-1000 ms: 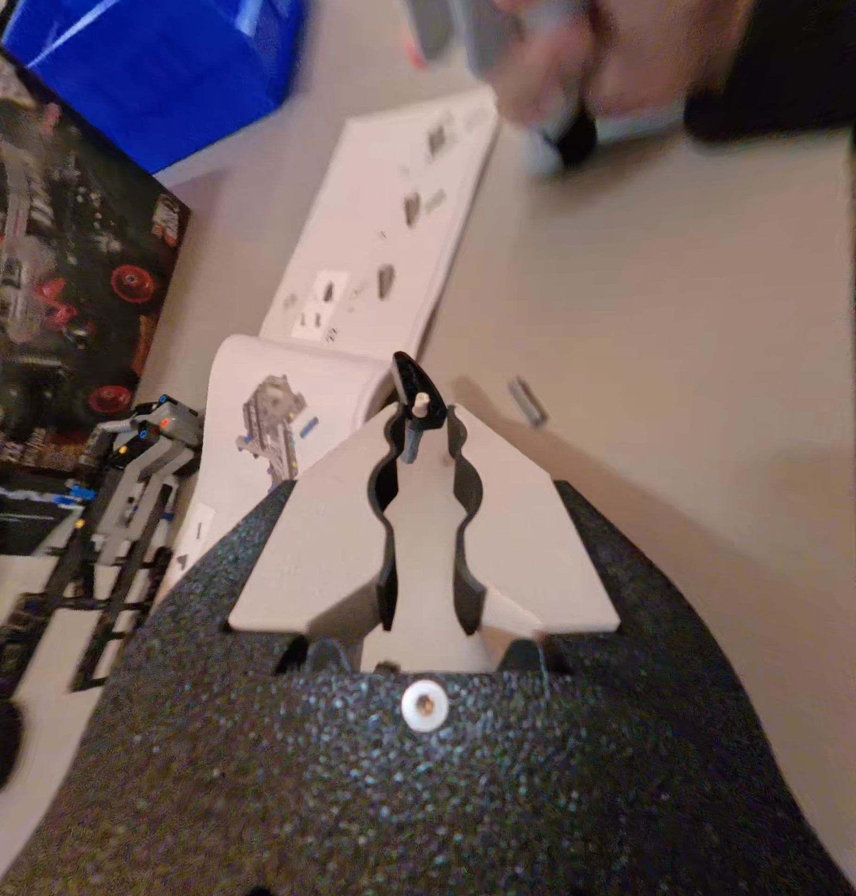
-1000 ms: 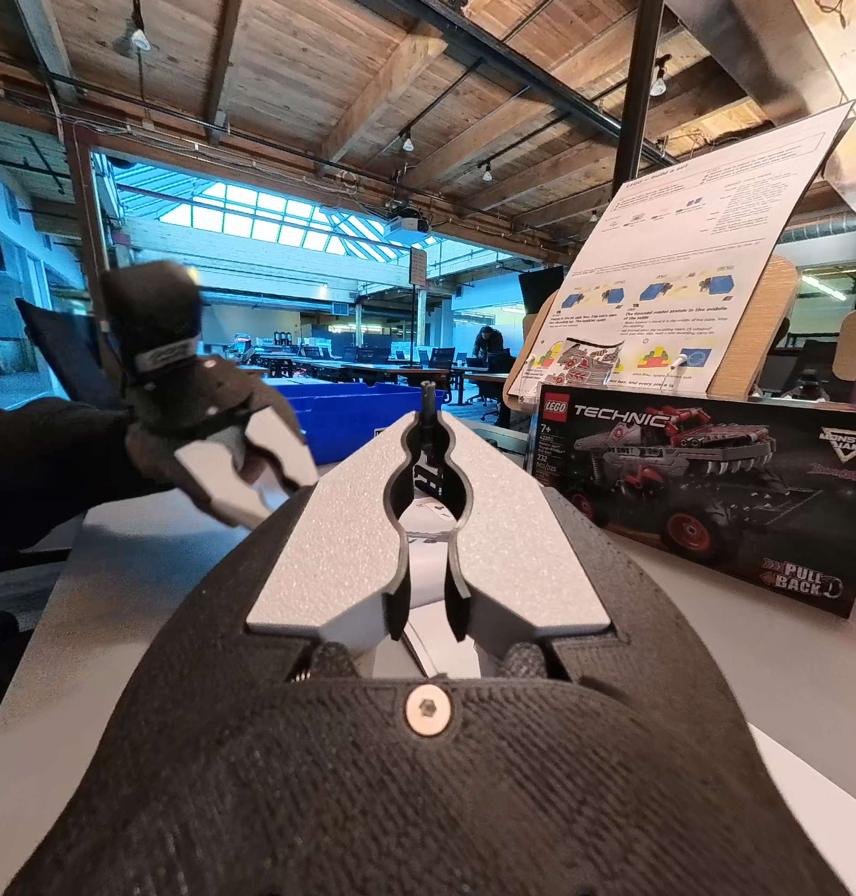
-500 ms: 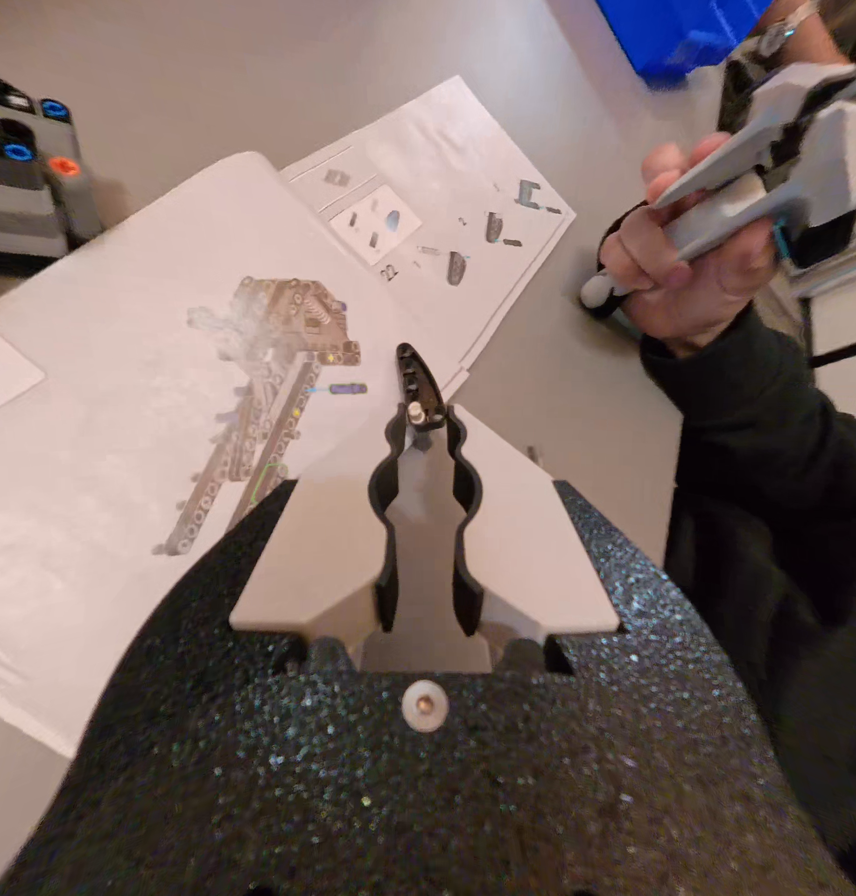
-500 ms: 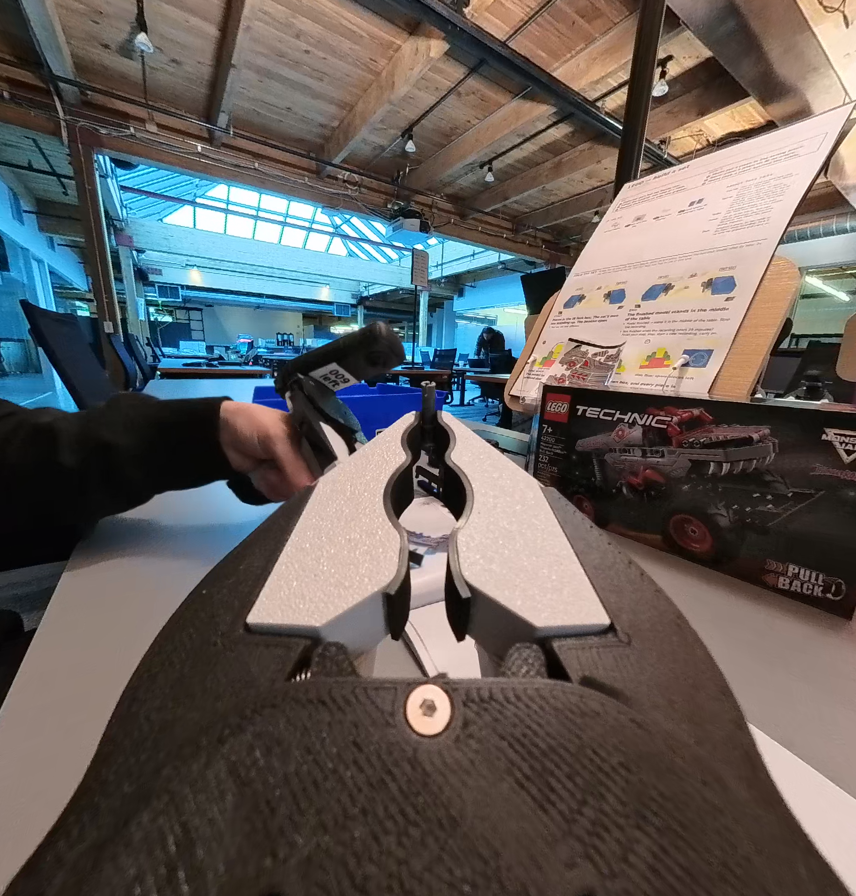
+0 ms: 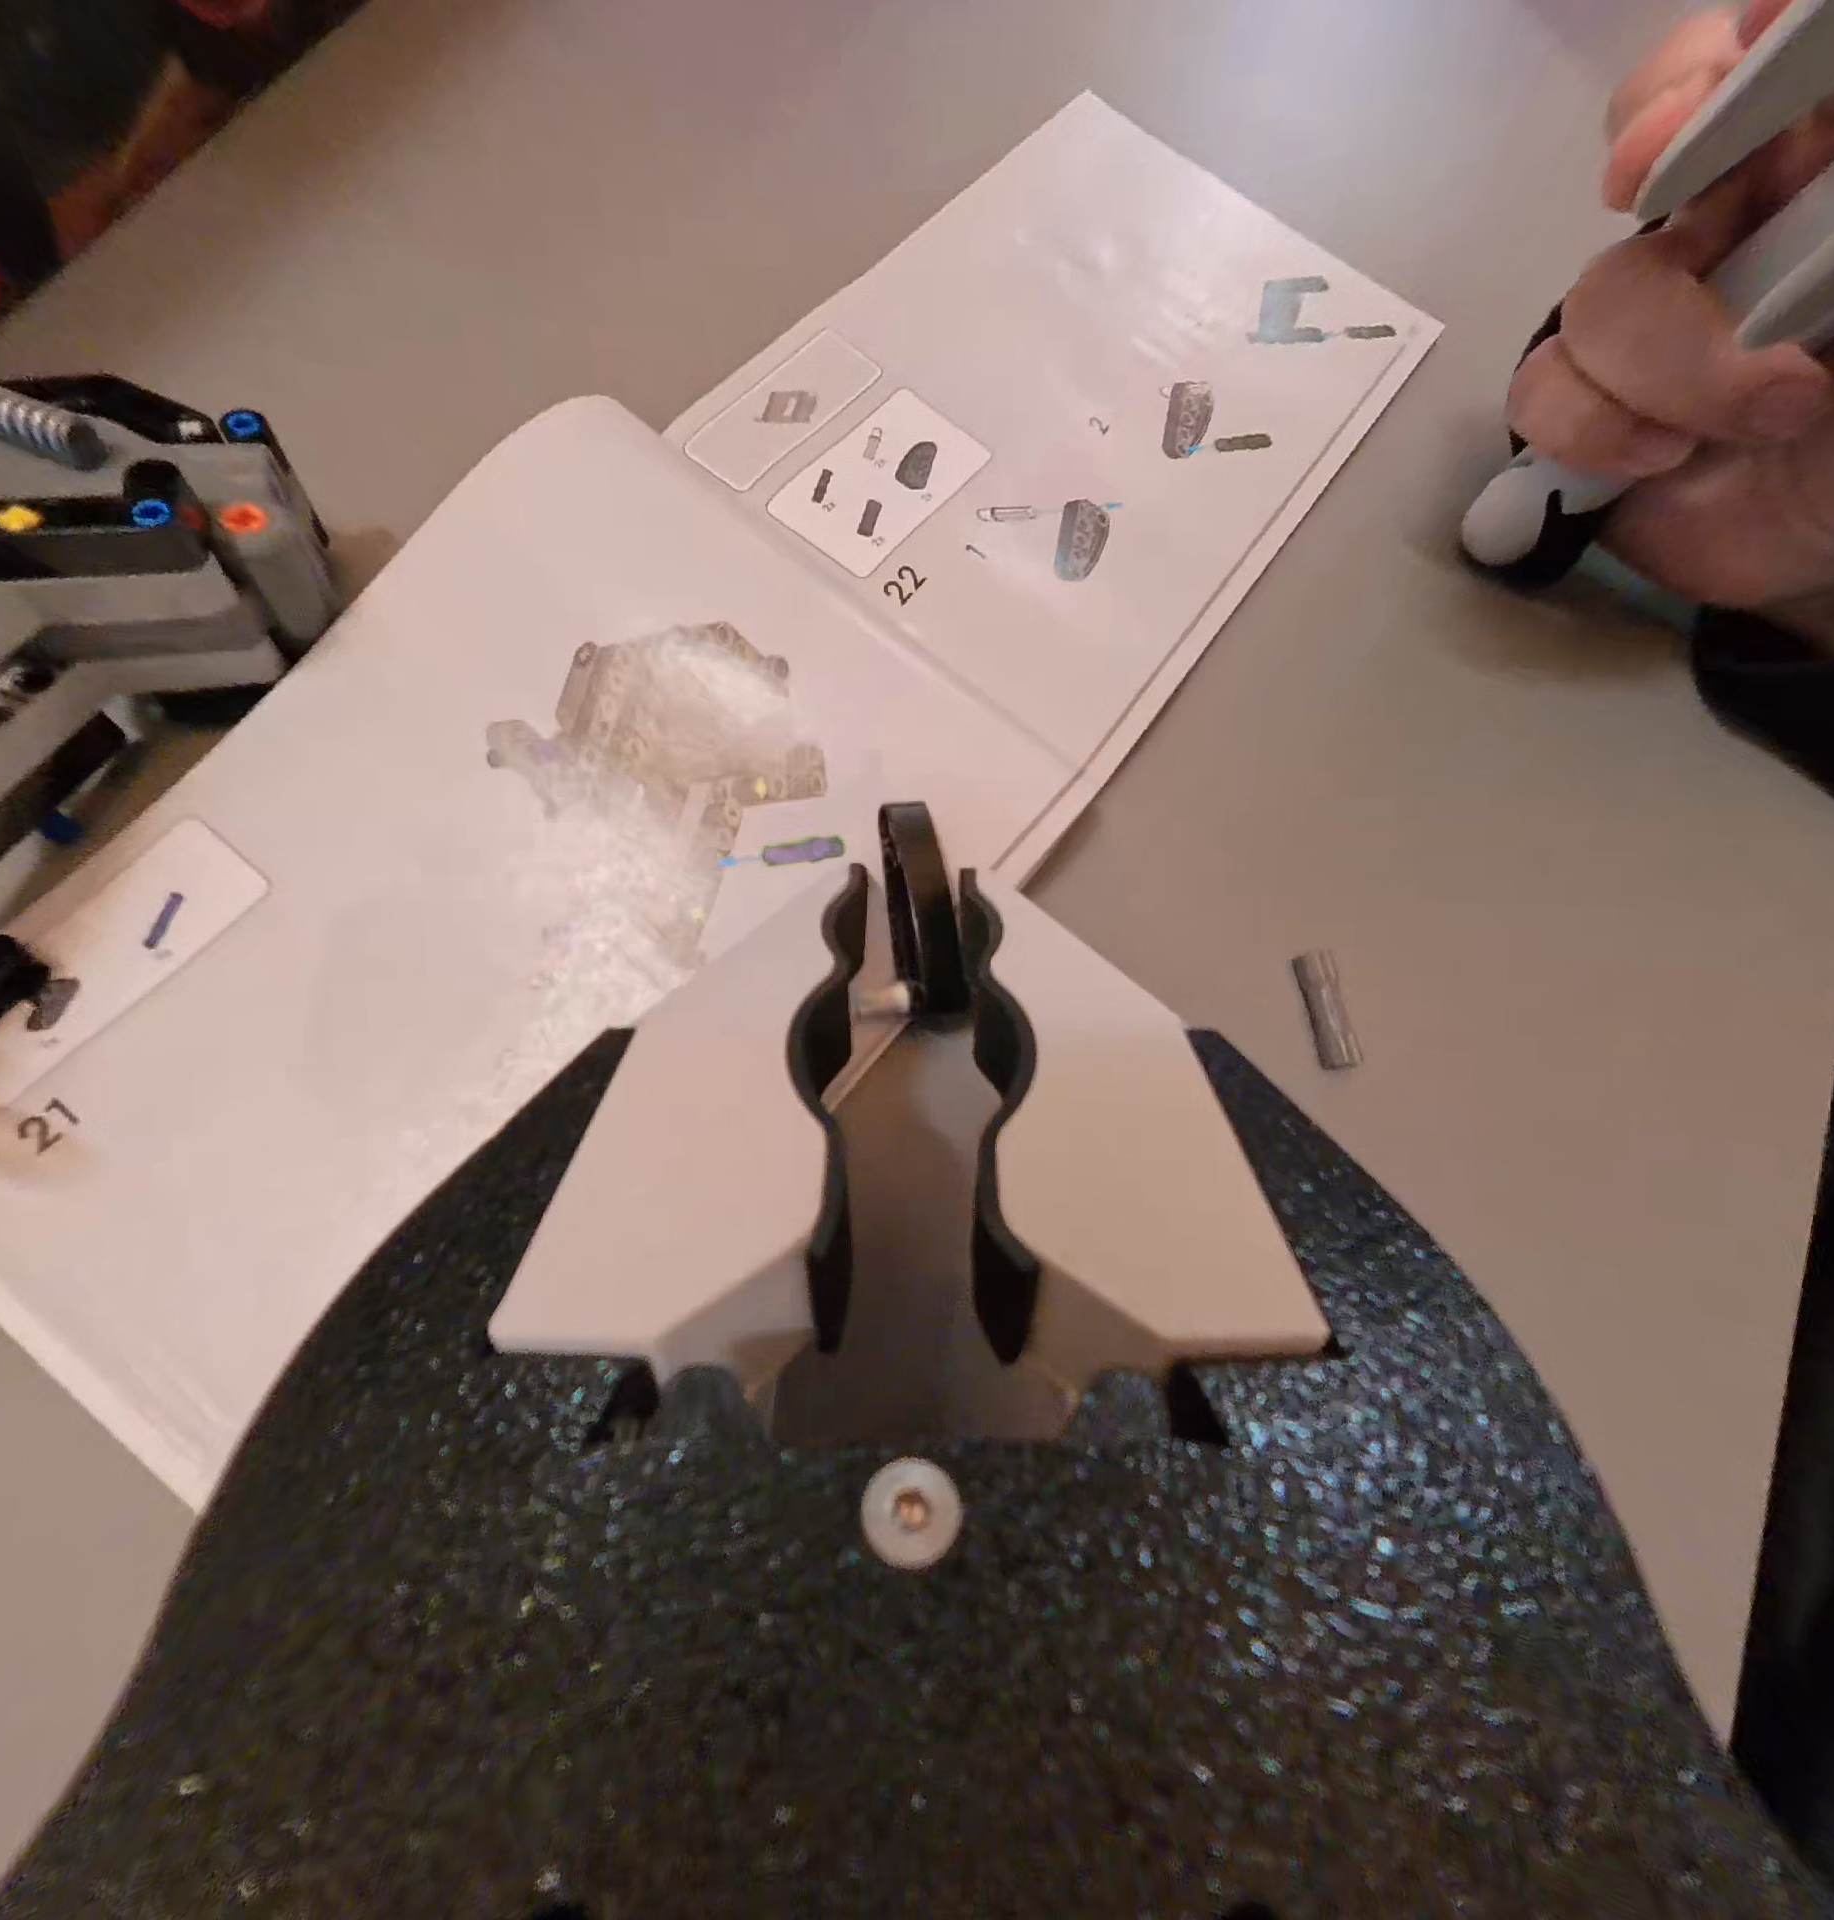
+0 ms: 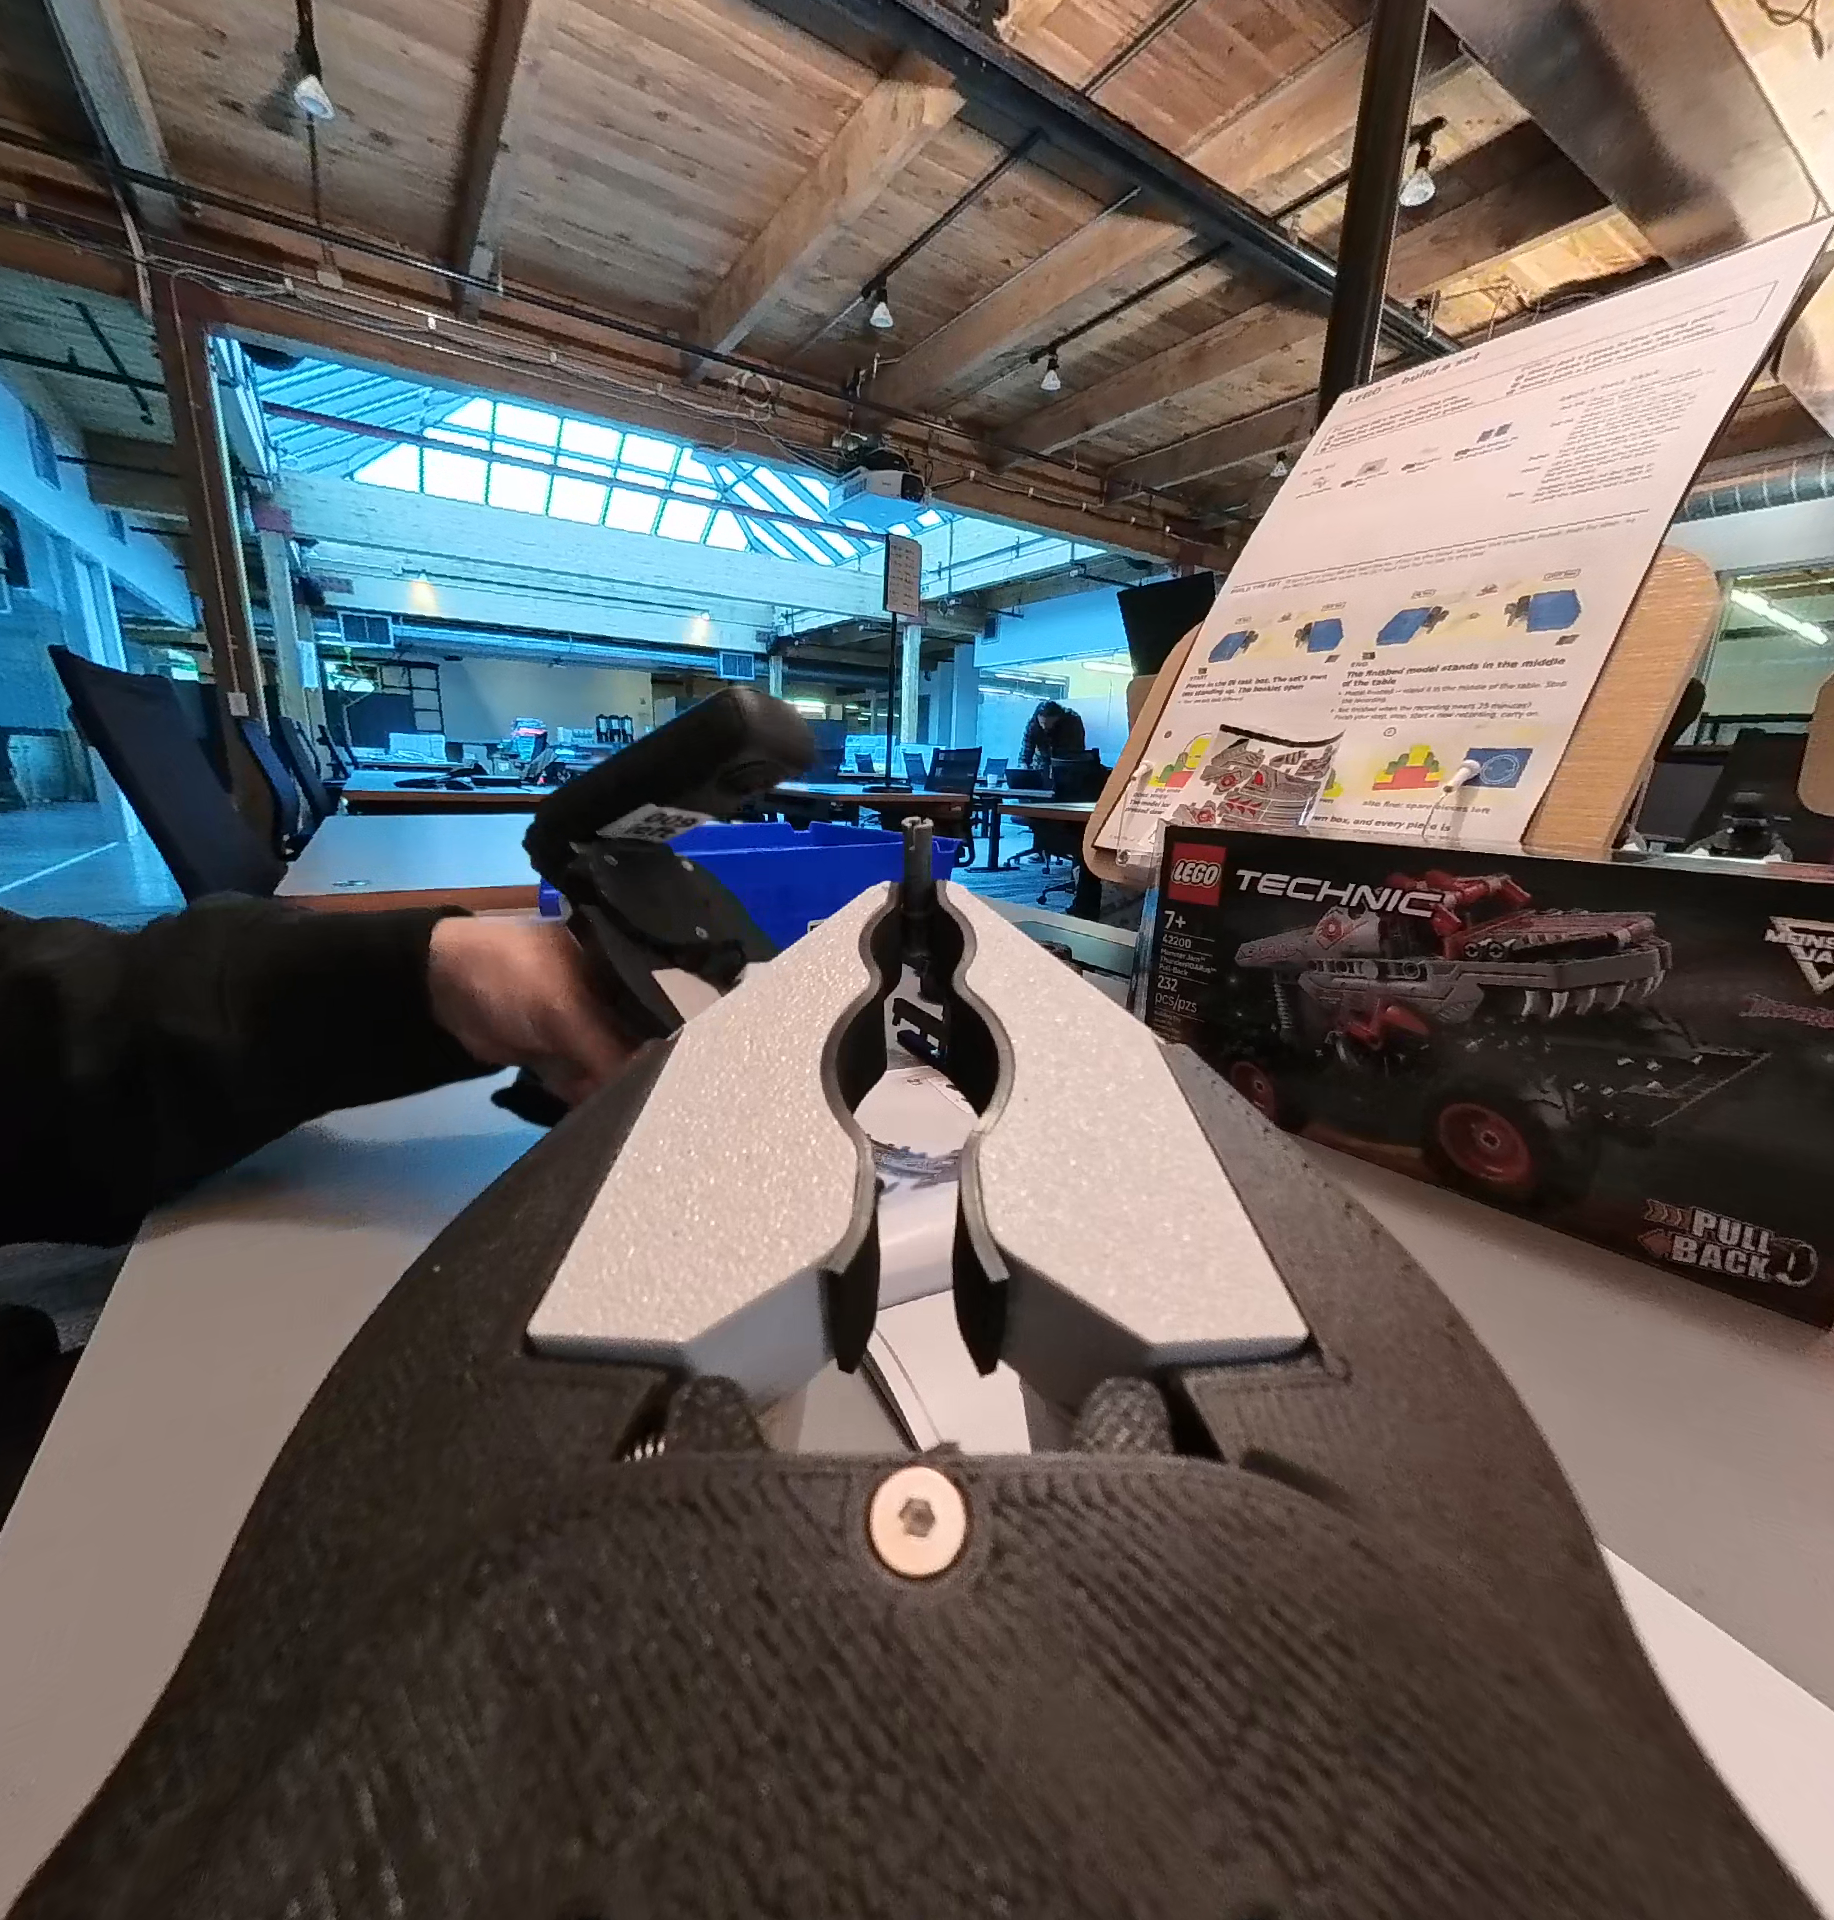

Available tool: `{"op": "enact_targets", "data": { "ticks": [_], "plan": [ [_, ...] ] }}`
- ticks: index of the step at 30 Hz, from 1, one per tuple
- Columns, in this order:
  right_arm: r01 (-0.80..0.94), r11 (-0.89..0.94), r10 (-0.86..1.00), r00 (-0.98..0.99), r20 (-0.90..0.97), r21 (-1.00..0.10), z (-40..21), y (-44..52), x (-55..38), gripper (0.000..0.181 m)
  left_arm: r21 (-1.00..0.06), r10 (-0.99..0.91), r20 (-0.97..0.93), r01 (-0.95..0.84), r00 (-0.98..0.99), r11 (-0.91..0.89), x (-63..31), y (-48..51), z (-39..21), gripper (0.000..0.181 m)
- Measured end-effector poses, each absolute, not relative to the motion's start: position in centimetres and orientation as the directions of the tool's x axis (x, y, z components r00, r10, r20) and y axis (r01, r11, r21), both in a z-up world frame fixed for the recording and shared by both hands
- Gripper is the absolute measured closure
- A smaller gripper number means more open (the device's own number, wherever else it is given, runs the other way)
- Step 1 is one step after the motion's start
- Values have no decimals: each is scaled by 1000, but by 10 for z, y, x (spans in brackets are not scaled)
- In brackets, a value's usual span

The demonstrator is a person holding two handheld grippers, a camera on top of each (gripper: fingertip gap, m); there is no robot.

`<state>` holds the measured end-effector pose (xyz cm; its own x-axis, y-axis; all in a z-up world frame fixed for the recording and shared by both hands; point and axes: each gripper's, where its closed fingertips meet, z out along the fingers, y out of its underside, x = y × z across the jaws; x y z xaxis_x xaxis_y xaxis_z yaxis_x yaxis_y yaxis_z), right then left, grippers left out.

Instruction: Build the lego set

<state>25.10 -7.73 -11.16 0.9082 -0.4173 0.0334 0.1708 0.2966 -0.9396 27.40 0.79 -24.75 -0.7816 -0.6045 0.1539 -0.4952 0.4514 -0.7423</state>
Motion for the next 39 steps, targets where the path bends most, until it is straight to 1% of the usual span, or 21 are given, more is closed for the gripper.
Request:
{"op": "enact_targets", "data": {
  "ticks": [1, 7, 9, 11, 14, 16, 19, 21, 23, 28, 30, 33, 39],
  "plan": [
    [171, 297, -417, 908, 34, -939, -112, -77, 251, 180, -741, -604, 142, -488, -785, 460, 274, 8, -246, 166],
    [173, 292, -417, 908, 37, -941, -112, -77, 251, 180, -717, -589, 5, -413, -808, 561, 275, 15, -244, 174],
    [174, 290, -421, 906, 37, -941, -112, -77, 252, 181, -716, -560, -84, -341, -824, 609, 274, 14, -240, 176],
    [176, 280, -428, 903, 41, -944, -112, -76, 252, 181, -703, -539, -241, -238, -807, 670, 277, 17, -233, 176],
    [181, 231, -458, 887, 57, -956, -117, -71, 257, 181, -661, -504, -550, -22, -666, 750, 285, 20, -196, 175],
    [169, 195, -464, 884, 61, -966, -120, -63, 256, 181, -576, -451, -746, 135, -490, 806, 285, 15, -159, 176],
    [78, 257, -412, 910, -36, -963, -119, -49, 252, 181, -431, -351, -893, 311, -281, 847, 271, -9, -117, 176],
    [41, 254, -417, 906, -71, -966, -121, -42, 255, 180, -346, -300, -938, 393, -176, 852, 263, -25, -104, 176],
    [10, 205, -426, 901, -80, -979, -128, -37, 258, 180, -263, -241, -965, 429, -106, 864, 262, -34, -103, 177],
    [-42, 117, -506, 857, -96, -992, -140, -43, 271, 180, -169, -168, -985, 488, -47, 856, 266, -45, -113, 176],
    [-61, 98, -536, 838, -104, -993, -144, -48, 277, 181, -151, -153, -988, 509, -38, 848, 269, -48, -115, 176],
    [-60, 47, -587, 806, -76, -997, -150, -55, 283, 181, -162, -137, -987, 530, -87, 832, 273, -56, -123, 177],
    [-58, 40, -579, 812, -71, -997, -151, -54, 282, 181, -148, -121, -989, 564, -86, 813, 276, -67, -126, 177]
  ]
}}
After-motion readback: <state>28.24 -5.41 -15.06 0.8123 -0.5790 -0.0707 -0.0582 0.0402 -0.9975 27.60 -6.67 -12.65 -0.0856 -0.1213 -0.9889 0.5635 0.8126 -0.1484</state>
